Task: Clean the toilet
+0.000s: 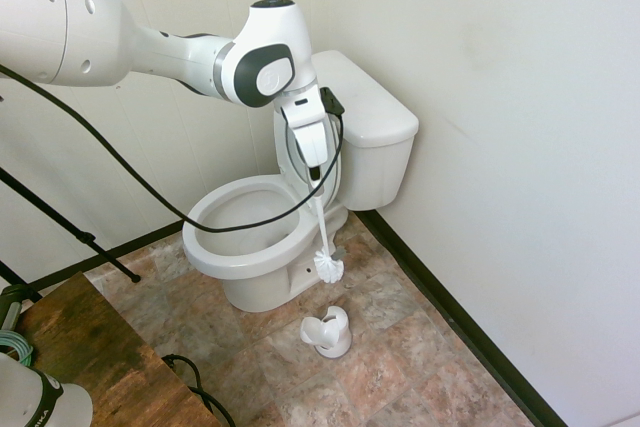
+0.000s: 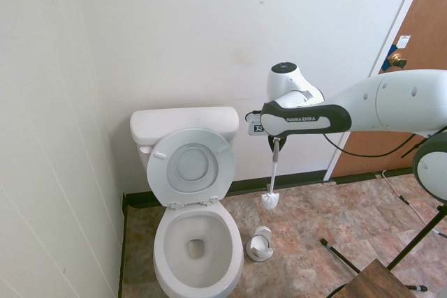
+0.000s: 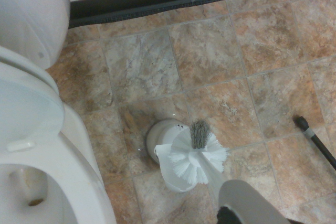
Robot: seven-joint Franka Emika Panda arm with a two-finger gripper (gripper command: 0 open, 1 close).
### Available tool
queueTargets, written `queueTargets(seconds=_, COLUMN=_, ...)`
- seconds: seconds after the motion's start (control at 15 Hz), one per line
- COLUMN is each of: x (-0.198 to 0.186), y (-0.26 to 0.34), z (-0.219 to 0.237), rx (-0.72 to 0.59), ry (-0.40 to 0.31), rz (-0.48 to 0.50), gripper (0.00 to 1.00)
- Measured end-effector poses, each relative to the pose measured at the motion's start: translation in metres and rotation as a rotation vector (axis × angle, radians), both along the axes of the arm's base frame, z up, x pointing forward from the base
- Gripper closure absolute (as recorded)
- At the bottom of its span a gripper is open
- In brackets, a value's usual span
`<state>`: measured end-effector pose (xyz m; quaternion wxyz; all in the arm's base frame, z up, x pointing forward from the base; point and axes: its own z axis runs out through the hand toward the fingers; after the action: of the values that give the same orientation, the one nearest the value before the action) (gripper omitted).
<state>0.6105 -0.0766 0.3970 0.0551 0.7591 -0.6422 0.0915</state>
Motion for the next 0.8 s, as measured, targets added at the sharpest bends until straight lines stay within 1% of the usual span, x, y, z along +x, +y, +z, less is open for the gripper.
queueTargets(seconds=0.13, x=0.0, y=0.0, z=-0.005, rx=0.001, ry=-0.01, rz=0.005, gripper=1.0)
queueTargets(seconds=0.27, x=-0.003, y=-0.004, z=-0.021, rx=0.006, ry=-0.011, rz=0.003, gripper=1.0)
queueTargets(seconds=0.53, x=-0.013, y=-0.015, z=-0.062, rx=0.015, ry=-0.005, rz=-0.006, gripper=1.0)
queueTargets(seconds=0.8, x=-0.024, y=-0.015, z=-0.108, rx=0.034, ry=0.011, rz=-0.007, gripper=1.0)
